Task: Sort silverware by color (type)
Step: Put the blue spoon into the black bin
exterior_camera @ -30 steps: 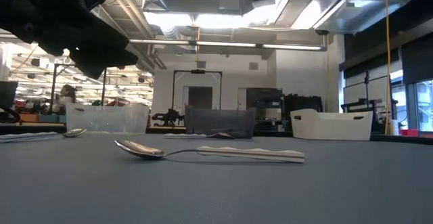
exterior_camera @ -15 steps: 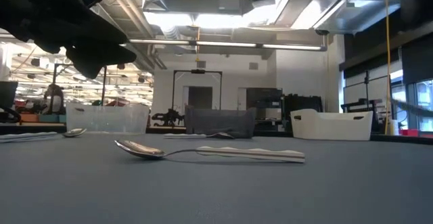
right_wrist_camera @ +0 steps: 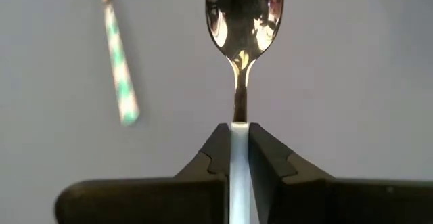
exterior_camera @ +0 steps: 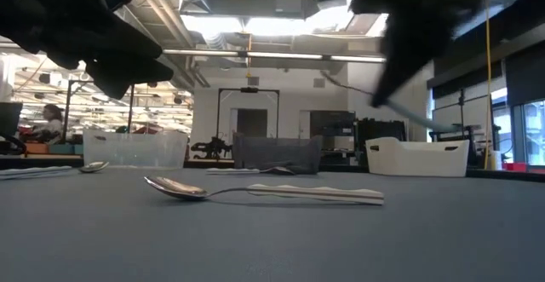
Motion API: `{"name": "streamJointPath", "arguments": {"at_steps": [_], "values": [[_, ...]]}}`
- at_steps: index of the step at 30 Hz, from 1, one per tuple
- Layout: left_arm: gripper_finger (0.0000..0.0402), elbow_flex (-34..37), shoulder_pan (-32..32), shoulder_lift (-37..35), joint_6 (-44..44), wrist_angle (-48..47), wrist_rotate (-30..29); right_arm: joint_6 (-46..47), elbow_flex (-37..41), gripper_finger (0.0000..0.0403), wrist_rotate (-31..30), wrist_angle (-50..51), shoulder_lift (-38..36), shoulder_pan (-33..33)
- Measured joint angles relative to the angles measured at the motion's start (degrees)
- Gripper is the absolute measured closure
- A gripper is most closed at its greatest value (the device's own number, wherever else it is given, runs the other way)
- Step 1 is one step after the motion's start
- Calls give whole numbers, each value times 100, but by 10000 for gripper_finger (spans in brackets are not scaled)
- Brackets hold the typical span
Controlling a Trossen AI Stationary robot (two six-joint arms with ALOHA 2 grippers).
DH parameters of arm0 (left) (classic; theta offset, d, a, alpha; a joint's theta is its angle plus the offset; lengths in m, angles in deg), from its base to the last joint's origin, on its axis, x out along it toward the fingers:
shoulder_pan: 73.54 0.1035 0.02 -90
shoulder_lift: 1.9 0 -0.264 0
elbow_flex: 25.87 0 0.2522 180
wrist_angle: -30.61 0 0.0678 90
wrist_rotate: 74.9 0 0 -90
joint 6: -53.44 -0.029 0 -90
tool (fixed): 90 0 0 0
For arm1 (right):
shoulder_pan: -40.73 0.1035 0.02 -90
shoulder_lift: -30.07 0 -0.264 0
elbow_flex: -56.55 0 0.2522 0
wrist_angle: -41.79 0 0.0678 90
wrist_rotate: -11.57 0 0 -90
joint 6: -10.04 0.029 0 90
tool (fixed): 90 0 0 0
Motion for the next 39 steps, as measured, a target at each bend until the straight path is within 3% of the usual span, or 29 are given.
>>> {"name": "streamJointPath", "arguments": {"at_steps": [6,12,19,23,27,30,39], "values": [[231,0,7,-1,-68,-5,2,-1565,-125,380,543,-732,-44,-1038],[231,0,40,-1,-391,15,-337,-2779,-407,380,634,-1146,-44,-2064],[231,0,388,-1,-526,15,-369,-4161,-439,380,1084,-2646,-18,-3281],[231,0,703,-1,-537,12,-311,-4551,-443,379,1652,-3453,148,-4018],[231,0,1074,-1,-991,22,306,-4758,-439,379,2192,-3940,542,-4695],[231,0,1317,-1,-1275,46,400,-4741,-439,379,2600,-4237,923,-5086],[231,0,1917,-2,-1674,60,321,-4556,-435,379,2689,-4442,1589,-5539]]}}
